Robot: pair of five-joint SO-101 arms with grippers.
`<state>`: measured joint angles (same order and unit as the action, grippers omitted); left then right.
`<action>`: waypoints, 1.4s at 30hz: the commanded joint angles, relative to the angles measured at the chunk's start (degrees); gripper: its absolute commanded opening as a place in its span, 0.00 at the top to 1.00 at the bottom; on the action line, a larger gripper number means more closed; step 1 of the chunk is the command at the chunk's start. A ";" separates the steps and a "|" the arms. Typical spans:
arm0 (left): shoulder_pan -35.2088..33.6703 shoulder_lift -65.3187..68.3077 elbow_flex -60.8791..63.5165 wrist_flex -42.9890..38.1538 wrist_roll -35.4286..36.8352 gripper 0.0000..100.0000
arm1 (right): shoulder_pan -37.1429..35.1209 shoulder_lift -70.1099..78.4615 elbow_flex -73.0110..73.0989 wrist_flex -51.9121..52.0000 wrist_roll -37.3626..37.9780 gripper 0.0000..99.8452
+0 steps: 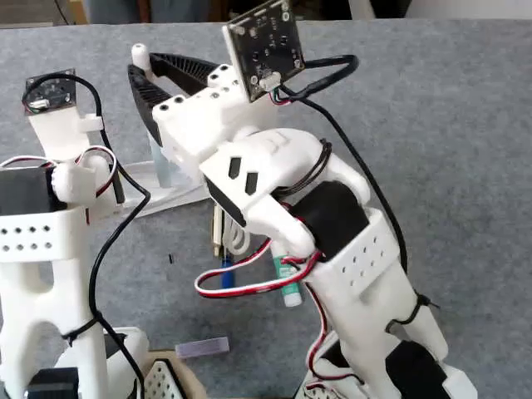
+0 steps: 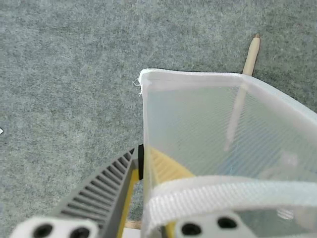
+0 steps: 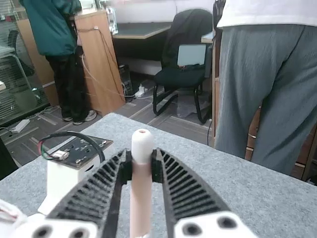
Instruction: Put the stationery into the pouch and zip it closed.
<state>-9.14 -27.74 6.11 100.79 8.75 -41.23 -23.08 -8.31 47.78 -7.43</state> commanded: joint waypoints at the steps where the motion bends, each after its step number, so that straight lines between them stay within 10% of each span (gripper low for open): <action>1: -0.57 1.49 0.22 0.44 0.35 0.97 | 2.20 0.31 0.04 -1.58 0.09 0.99; 36: -3.74 7.12 -2.15 0.35 0.53 0.97 | -2.02 -12.09 18.95 4.04 17.93 0.98; 42: -4.00 7.21 -2.15 0.35 0.53 0.97 | -3.08 -12.09 18.95 7.30 17.67 0.83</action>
<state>-12.13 -23.08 3.91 100.88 9.10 -43.78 -33.71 11.38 53.76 9.89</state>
